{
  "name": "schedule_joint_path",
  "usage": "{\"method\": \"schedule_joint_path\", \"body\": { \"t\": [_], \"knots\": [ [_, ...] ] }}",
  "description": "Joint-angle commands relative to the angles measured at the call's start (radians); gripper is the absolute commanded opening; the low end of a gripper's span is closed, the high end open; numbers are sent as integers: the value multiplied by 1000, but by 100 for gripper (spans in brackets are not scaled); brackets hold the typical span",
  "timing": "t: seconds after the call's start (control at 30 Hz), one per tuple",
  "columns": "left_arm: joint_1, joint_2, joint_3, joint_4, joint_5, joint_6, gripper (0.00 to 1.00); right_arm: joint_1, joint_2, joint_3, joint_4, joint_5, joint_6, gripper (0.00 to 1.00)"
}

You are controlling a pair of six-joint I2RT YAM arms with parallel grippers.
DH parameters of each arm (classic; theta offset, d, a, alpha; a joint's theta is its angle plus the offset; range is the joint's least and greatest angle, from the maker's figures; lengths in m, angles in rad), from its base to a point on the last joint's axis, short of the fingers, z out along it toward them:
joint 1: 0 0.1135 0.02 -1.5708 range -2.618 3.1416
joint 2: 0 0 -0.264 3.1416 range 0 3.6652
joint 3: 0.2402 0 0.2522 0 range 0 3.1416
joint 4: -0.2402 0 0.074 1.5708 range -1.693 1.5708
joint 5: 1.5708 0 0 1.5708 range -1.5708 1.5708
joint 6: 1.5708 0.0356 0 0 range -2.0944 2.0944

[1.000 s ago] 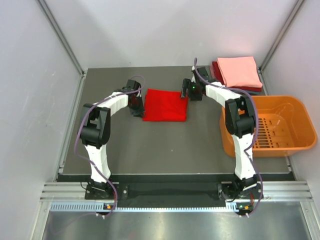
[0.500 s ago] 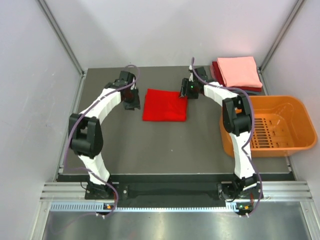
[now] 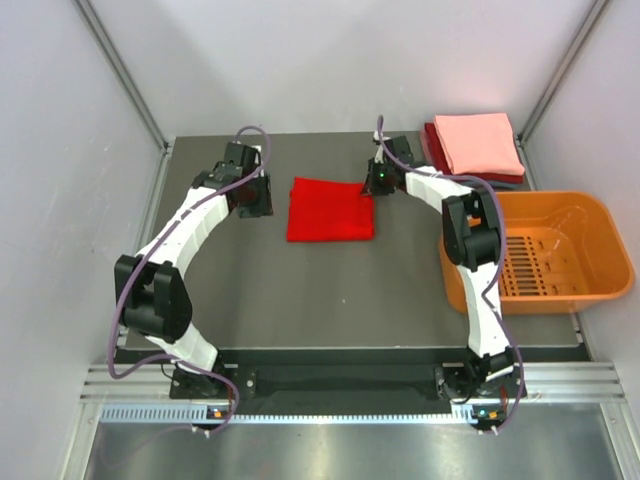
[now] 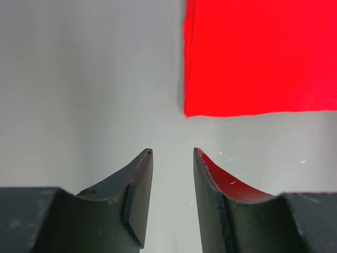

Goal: Fold and stack the t-shirts
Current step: Neatly place the folded tshirt to the corner

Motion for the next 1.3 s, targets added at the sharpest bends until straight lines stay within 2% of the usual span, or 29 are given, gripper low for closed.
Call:
{"method": "schedule_joint_path", "body": {
  "t": [0.0, 0.1, 0.23, 0.63, 0.87, 1.27],
  "knots": [
    [3, -25, -15, 13, -37, 27, 42, 13, -119, -35, 55, 47, -46, 0],
    [3, -33, -26, 19, -51, 28, 42, 24, -193, -92, 67, 91, -95, 0],
    [3, -46, -35, 31, -42, 24, 42, 30, -248, -86, 39, 180, -161, 0],
    [3, -69, -51, 42, -63, 25, 42, 39, -301, 35, -50, 364, -420, 0],
    [3, -77, -55, 45, -60, 25, 42, 42, -386, 32, 4, 416, -567, 0],
    [3, -88, -63, 54, -56, 21, 42, 28, -504, 99, 22, 482, -701, 0]
  ]
}}
